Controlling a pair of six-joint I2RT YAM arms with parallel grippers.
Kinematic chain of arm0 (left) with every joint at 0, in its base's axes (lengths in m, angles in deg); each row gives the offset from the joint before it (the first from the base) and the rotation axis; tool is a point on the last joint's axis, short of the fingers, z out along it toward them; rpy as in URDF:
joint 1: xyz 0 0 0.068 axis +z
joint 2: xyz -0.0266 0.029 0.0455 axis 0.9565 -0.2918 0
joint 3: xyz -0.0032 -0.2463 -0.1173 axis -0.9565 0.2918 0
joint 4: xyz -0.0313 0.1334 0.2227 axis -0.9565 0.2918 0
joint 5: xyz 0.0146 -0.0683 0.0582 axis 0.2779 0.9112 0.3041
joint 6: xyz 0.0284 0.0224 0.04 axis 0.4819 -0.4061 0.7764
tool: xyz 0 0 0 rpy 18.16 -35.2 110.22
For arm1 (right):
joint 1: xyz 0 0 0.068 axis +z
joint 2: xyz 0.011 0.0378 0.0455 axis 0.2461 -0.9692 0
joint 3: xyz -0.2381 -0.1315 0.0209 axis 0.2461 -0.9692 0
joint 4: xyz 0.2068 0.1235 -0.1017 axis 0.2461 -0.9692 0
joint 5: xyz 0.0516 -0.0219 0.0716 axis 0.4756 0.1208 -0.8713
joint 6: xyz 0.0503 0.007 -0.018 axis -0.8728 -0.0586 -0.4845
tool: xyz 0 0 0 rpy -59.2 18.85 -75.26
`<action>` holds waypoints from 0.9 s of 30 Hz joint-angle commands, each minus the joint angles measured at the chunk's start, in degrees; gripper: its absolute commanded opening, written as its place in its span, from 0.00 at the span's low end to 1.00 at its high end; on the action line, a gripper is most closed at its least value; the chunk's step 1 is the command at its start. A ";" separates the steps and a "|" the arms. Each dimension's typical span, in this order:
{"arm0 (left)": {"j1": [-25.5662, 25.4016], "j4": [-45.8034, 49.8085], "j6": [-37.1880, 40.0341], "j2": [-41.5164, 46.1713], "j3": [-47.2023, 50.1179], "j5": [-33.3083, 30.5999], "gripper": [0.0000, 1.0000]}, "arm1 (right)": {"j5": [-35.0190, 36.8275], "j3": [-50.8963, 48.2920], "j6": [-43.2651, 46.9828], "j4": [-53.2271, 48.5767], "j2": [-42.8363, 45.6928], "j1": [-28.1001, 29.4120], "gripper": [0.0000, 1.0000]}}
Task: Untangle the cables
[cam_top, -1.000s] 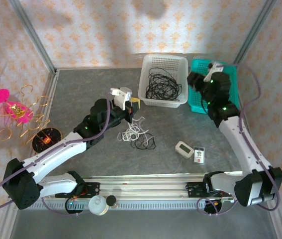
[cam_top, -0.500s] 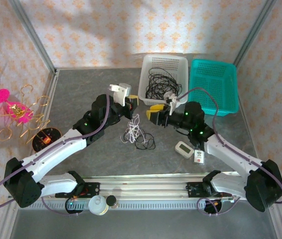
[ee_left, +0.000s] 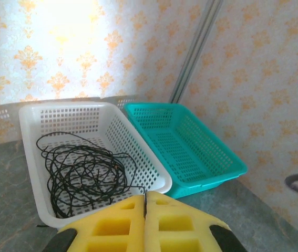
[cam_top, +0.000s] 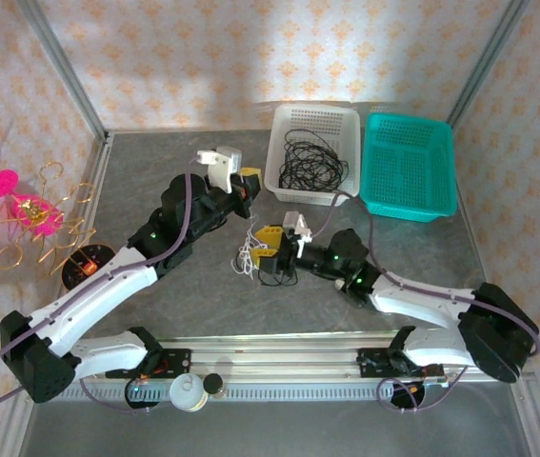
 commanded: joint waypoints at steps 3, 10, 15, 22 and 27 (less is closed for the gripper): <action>-0.20 -0.59 -1.12 1.03 -3.90 1.35 0.00 | 14.81 4.32 -0.81 6.53 -7.52 1.04 0.46; -1.29 1.83 1.26 2.74 -9.62 -1.23 0.00 | 17.24 3.79 -0.51 9.74 -20.26 2.18 0.44; -1.31 5.33 5.04 2.35 -16.54 -3.06 0.00 | 19.73 1.39 -2.84 12.75 -28.03 2.64 0.40; -1.30 7.75 8.29 0.23 -23.17 -4.00 0.00 | 22.69 0.00 -5.32 14.18 -33.30 2.64 0.39; -1.29 8.60 8.44 -0.07 -22.29 -4.50 0.00 | 23.98 -1.33 -5.56 6.53 -22.70 2.22 0.46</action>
